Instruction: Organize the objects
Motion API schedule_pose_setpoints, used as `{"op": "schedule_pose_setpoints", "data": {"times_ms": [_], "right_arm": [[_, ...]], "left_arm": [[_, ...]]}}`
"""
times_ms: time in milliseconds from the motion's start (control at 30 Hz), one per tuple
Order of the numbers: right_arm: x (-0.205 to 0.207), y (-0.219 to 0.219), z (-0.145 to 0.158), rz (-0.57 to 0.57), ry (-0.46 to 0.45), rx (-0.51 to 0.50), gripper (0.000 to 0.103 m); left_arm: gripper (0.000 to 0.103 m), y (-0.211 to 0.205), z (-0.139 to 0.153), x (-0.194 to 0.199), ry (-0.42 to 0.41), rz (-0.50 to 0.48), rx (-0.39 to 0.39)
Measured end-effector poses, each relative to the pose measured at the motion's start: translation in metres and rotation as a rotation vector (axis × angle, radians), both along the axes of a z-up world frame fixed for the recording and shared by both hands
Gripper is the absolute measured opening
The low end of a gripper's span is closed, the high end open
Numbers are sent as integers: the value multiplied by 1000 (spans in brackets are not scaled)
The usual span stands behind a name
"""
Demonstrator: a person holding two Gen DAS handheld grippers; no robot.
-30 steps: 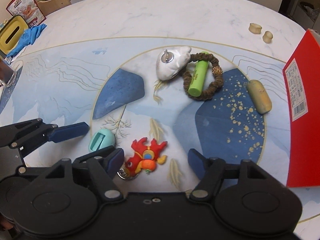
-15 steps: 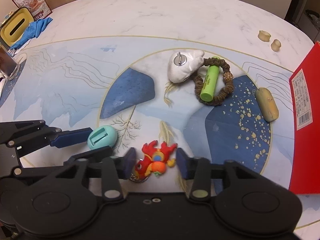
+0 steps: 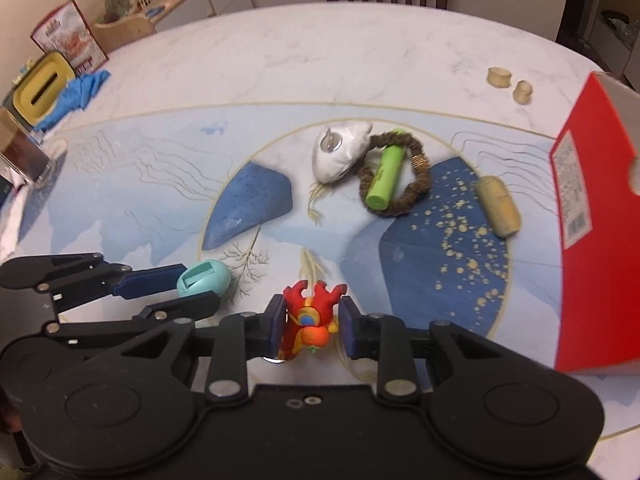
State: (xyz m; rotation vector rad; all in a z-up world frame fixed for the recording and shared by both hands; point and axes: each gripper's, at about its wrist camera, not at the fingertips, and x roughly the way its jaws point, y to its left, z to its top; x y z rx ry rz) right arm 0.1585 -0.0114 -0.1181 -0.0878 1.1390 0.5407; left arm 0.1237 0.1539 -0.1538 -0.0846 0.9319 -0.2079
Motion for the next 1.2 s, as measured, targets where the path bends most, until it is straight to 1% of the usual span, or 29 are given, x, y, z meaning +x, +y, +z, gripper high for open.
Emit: {"op": "schedule_pose_setpoints", "data": {"times_ms": [67,200,300,433,533,600,733,833,933,967,1033,1067,1100,1200], "right_arm": [[-2,-10,9,-7,-8,24,27],[-5,-30,28,-23,-22,63,27],[-4,-47,46,-23,-41,90,24],[-1,-74,70,-42,-93,100,22],[6,-97,81,-58,-109,110,20],[9,-106,82,-35,-113,111,21],[9,-106,60,12,-70,109,23],[4,-96,46,68,-85,85,28],[1,-84,33,116,-55,79,32],[-2,-78,29,134,-54,74,35],[-5,-70,22,144,-56,68,50],[-7,-67,19,144,-55,78,67],[-8,-63,17,143,-59,92,78],[-12,-48,8,147,-60,71,76]], "left_arm": [[30,-4,6,-1,-4,-8,-8],[30,-12,25,-2,-40,-29,-23],[30,-18,42,1,-52,-36,-48],[30,-32,62,6,-84,-51,-43],[30,-42,76,10,-110,-60,-41],[30,-45,83,13,-128,-42,-31],[30,-41,86,15,-124,26,-47],[30,-35,81,10,-108,57,-44],[30,-29,73,4,-88,78,-42],[30,-27,70,2,-82,85,-44],[30,-21,65,-2,-73,93,-47],[30,-18,63,-4,-71,96,-45],[30,-16,62,-5,-69,97,-43],[30,-7,59,-10,-69,97,-37]]}}
